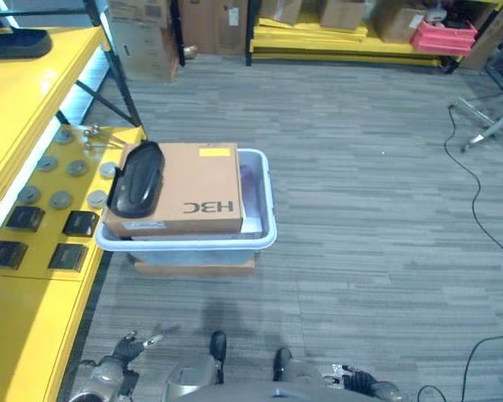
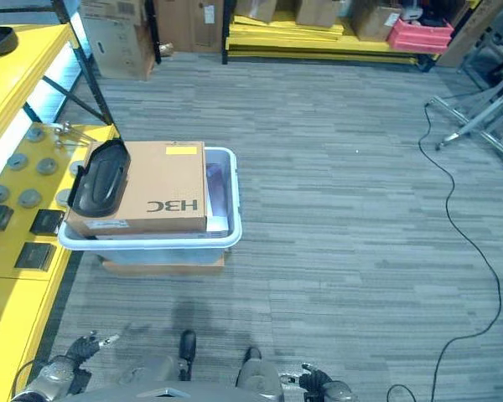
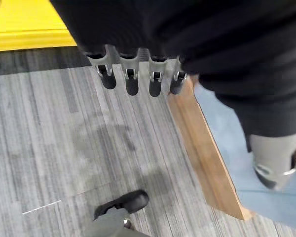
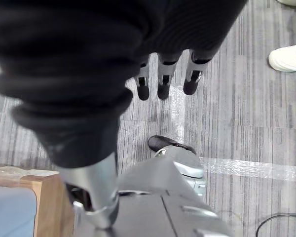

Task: Move parts from the plastic box to the shelf.

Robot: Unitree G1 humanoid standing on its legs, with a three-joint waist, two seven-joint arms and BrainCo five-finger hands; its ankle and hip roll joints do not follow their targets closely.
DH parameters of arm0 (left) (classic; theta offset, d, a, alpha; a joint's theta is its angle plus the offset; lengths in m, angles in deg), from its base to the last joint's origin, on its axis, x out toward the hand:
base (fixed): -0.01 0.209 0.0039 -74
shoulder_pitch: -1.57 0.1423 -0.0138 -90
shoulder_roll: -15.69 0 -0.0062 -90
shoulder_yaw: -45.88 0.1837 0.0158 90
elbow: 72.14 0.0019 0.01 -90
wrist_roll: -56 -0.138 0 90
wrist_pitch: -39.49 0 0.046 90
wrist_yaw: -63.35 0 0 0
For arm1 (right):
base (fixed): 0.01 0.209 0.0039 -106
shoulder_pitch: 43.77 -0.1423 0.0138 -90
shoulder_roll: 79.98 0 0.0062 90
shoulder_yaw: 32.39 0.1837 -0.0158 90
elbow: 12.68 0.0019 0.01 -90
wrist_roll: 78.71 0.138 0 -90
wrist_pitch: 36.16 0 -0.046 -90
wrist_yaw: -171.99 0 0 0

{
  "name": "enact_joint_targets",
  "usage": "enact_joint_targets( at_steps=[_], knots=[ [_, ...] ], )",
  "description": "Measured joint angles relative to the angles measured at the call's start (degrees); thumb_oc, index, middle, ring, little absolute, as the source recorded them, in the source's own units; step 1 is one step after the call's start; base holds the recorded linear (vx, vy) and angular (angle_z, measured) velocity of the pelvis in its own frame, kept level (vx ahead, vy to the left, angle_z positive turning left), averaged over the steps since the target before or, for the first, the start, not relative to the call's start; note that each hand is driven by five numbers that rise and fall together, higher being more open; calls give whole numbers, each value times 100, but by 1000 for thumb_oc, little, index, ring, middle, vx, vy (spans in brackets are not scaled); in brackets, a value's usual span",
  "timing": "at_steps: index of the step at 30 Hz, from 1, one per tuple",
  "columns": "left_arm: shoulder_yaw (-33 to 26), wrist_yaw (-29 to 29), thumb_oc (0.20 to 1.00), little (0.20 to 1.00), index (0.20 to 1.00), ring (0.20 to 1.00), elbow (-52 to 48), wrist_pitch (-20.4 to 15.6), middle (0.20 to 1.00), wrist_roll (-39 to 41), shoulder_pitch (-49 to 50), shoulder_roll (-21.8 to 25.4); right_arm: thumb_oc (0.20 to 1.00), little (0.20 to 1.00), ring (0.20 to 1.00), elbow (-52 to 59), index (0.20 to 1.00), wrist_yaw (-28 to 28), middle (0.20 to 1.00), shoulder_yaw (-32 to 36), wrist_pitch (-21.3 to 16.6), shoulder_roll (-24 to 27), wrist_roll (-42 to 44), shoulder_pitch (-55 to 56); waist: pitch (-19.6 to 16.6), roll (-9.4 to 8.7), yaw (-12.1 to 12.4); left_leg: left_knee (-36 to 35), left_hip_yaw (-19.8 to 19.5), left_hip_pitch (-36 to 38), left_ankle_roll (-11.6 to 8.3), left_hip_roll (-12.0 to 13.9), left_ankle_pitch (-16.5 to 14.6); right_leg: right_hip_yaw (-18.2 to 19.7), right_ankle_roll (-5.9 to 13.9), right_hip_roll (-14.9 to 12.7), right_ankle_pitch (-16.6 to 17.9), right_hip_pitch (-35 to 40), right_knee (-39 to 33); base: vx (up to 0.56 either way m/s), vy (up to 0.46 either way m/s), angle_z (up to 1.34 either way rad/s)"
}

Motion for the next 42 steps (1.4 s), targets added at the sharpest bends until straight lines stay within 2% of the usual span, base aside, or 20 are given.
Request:
enact_joint_targets(
  at_steps=[3, 4, 9, 11, 12, 13, 14, 15, 16, 20, 23, 26, 29, 30, 32, 33, 34, 36, 39, 42],
  knots=[
    [0, 108, 1000, 1000, 1000, 1000, 90, 46, 1000, -3, 304, -399, 1000, 1000, 1000, -187, 1000, 171, 1000, -105, -7, -11, 96, 31, -133, 130, -16, -46, 2, 42, -66, 185, 41, -36, -133, 226, 174, 176, -243, 15, -67, -3],
    [28, 199, 1000, 1000, 1000, 1000, 88, 40, 1000, -22, 305, -566, 1000, 1000, 1000, -187, 1000, 216, 1000, -155, -45, 20, 95, 76, -346, 187, -21, -80, -7, -111, -183, 399, 118, -48, -347, 392, -127, -220, 331, 21, -138, -2],
    [-464, 601, 1000, 1000, 1000, 1000, 754, -129, 1000, 958, 319, -681, 1000, 1000, 1000, -204, 1000, 227, 1000, -20, -174, -99, 955, 97, -313, 172, -65, -86, -145, -143, -370, 548, 185, -70, -371, 672, -47, -94, 19, 67, -178, 11],
    [-430, 625, 1000, 1000, 1000, 1000, 674, -150, 1000, 957, 354, -826, 1000, 1000, 1000, -444, 1000, 322, 1000, 76, -164, -112, 936, 54, -313, 175, 7, 70, -210, -275, -451, 704, 102, -72, -561, 887, -169, -121, 201, 85, -198, 24],
    [-418, 671, 1000, 1000, 1000, 1000, 667, -156, 1000, 934, 327, -841, 1000, 1000, 1000, -536, 1000, 328, 1000, 74, -177, -148, 935, 71, -292, 248, -5, 331, -363, -436, -645, 734, 130, -60, -656, 1025, -250, -121, 286, 24, -112, 79],
    [-456, 703, 1000, 1000, 1000, 1000, 667, -173, 1000, 896, 174, -800, 1000, 1000, 1000, -696, 1000, 315, 1000, 90, -185, -265, 942, 54, -278, 175, -123, 818, -531, -794, -811, 608, 214, 151, -793, 1119, -322, -128, 181, -1, 17, 153],
    [-452, 707, 1000, 1000, 1000, 1000, 700, -235, 1000, 889, -87, -769, 1000, 1000, 1000, -890, 1000, 314, 1000, 127, -114, -386, 975, 25, -193, -59, -152, 1179, -421, -1140, -960, 411, 689, -15, -1056, 874, -268, -105, 124, 42, 65, 127],
    [-449, 703, 1000, 1000, 1000, 1000, 710, -267, 1000, 890, -186, -752, 1000, 1000, 1000, -953, 1000, 312, 1000, 131, -78, -359, 992, -26, -46, -266, 47, 1212, -37, -1180, -861, 323, 919, 12, -1176, 656, -213, -109, 178, 101, 143, 67],
    [-450, 695, 1000, 1000, 1000, 1000, 784, -243, 1000, 894, -136, -760, 1000, 1000, 1000, -935, 1000, 310, 1000, 151, -139, -279, 996, -92, -5, -246, 34, 1191, 193, -1146, -708, 427, 637, 17, -1217, 629, -145, 7, 42, 146, 206, 0],
    [-470, 699, 1000, 1000, 1000, 1000, 885, -191, 1000, 920, -37, -803, 1000, 1000, 1000, -847, 1000, 309, 1000, 344, -173, 63, 890, -245, 89, 125, -144, 250, 139, -512, -752, 1027, 356, 36, -936, 701, 47, 254, -265, 182, 316, 4],
    [-462, 697, 1000, 1000, 1000, 1000, 877, -191, 1000, 1006, -142, -842, 1000, 1000, 1000, -864, 1000, 317, 1000, 359, -165, 159, 887, -186, 71, 223, -304, -191, 16, -316, -858, 1798, 375, 87, -819, 710, 91, 193, -273, 241, 488, -5],
    [-461, 657, 1000, 1000, 1000, 1000, 876, -204, 1000, 1004, -220, -888, 1000, 1000, 1000, -876, 1000, 316, 1000, 502, -166, 256, 880, -148, 103, 266, -339, -185, -1, -283, -892, 1965, 345, 173, -665, 604, 54, 209, -176, 248, 619, -24],
    [-452, 530, 1000, 1000, 1000, 1000, 903, -267, 1000, 1006, -215, -912, 1000, 1000, 1000, -1029, 1000, 308, 1000, 742, -159, 526, 869, -170, 205, 531, -335, -7, -167, -75, -727, 1464, 116, 503, -182, 121, -153, 141, 202, 195, 572, -41],
    [-459, 531, 1000, 1000, 1000, 1000, 892, -275, 1000, 1000, -233, -897, 1000, 1000, 1000, -1064, 1000, 276, 1000, 755, -147, 513, 834, -131, 233, 617, -288, 118, -158, -54, -1001, 1331, 198, 588, -49, -25, -212, 120, 327, 225, 641, -7],
    [-324, 548, 1000, 1000, 1000, 1000, 882, -279, 1000, 906, -420, -822, 1000, 1000, 1000, -1017, 1000, 286, 1000, 932, -187, 90, 840, -24, 293, 217, -87, 760, 56, -304, -482, 383, -267, 600, -37, -943, -63, 215, 376, 178, 510, 6],
    [-160, 551, 1000, 1000, 1000, 1000, 818, -307, 1000, 877, -420, -824, 1000, 1000, 1000, -1049, 1000, 284, 1000, 960, -172, -49, 839, 23, 278, 195, -18, 806, 138, -277, -298, 151, -323, 446, -147, -1167, 203, 138, 503, 122, 420, -12],
    [4, 593, 1000, 1000, 1000, 1000, 687, -344, 1000, 871, -223, -759, 1000, 1000, 1000, -1061, 1000, 152, 1000, 903, -284, -9, 947, 18, 264, 279, 62, 690, 347, -137, 117, -135, -335, 399, -163, -1536, 840, -560, 1452, 74, 278, -29],
    [-1, 590, 1000, 1000, 1000, 1000, 666, -340, 1000, 883, -97, -587, 1000, 1000, 1000, -908, 1000, 147, 1000, 771, -349, -7, 1015, 6, 247, 329, 50, 504, 383, -28, 391, -246, -311, 316, 4, -1357, 636, -982, 2047, 34, 61, -26],
    [-244, 601, 1000, 1000, 1000, 1000, 622, -366, 1000, 1006, -34, -429, 1000, 1000, 1000, -312, 1000, 156, 1000, 457, -384, -21, 1116, 9, 51, 293, -35, -66, 525, -45, -42, -62, -8, 60, 163, -89, 208, -1218, 834, 101, -156, -16],
    [-394, 600, 1000, 1000, 1000, 1000, 631, -354, 1000, 1065, -13, -552, 1000, 1000, 1000, -169, 1000, 161, 1000, 443, -375, -164, 1129, -110, -79, 168, -41, -97, 624, 22, -61, -242, -55, -33, -29, 256, 413, -989, 202, 130, -124, 5]
  ],
)
